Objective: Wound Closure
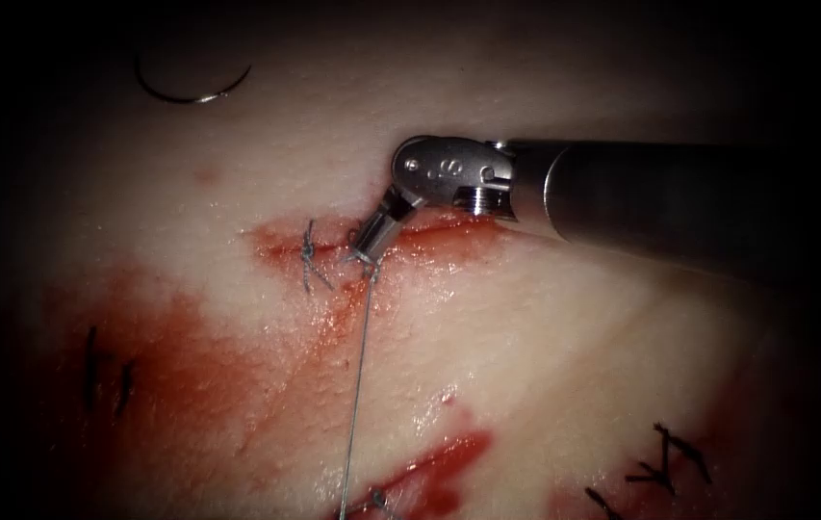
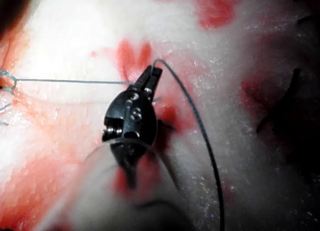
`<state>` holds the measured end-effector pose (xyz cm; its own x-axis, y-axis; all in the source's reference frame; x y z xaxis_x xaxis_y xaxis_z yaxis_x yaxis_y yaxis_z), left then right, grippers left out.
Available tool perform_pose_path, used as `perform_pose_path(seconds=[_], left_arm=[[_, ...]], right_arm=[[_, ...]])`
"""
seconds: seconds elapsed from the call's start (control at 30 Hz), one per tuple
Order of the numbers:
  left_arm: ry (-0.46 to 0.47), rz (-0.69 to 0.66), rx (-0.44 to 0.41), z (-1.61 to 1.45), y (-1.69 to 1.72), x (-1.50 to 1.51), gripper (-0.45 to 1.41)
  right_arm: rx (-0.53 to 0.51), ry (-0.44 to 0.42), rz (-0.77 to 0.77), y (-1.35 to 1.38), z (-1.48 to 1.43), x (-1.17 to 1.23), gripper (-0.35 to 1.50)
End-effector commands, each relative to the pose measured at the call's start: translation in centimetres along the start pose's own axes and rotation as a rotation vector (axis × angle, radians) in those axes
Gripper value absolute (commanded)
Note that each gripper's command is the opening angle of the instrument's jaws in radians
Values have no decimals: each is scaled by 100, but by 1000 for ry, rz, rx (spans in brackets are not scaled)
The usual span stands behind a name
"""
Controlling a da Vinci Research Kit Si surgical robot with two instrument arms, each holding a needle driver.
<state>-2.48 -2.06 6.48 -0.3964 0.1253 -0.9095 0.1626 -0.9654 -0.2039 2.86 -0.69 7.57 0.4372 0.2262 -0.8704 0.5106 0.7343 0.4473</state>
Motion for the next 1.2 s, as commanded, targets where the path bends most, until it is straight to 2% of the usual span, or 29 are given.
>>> perform_pose_path(seconds=[0.03, 0.27, 0.53, 0.83, 1.2], left_arm=[[5, 10, -5, 7, 3, 1, -45], [8, -5, -20, 13, 33, -6, -45], [3, -27, -24, 16, 62, -16, -45], [10, -29, -36, 28, 75, -25, -45], [18, -45, -60, 38, 95, -41, -45]], right_arm=[[-11, -21, -2, 23, -2, -1, -35], [-61, -50, 26, 49, -11, -4, -35], [-96, -53, 32, 60, -13, -3, -35], [-233, -78, 37, 85, -27, -5, -35], [-256, -84, 31, 87, -29, -6, -35]])
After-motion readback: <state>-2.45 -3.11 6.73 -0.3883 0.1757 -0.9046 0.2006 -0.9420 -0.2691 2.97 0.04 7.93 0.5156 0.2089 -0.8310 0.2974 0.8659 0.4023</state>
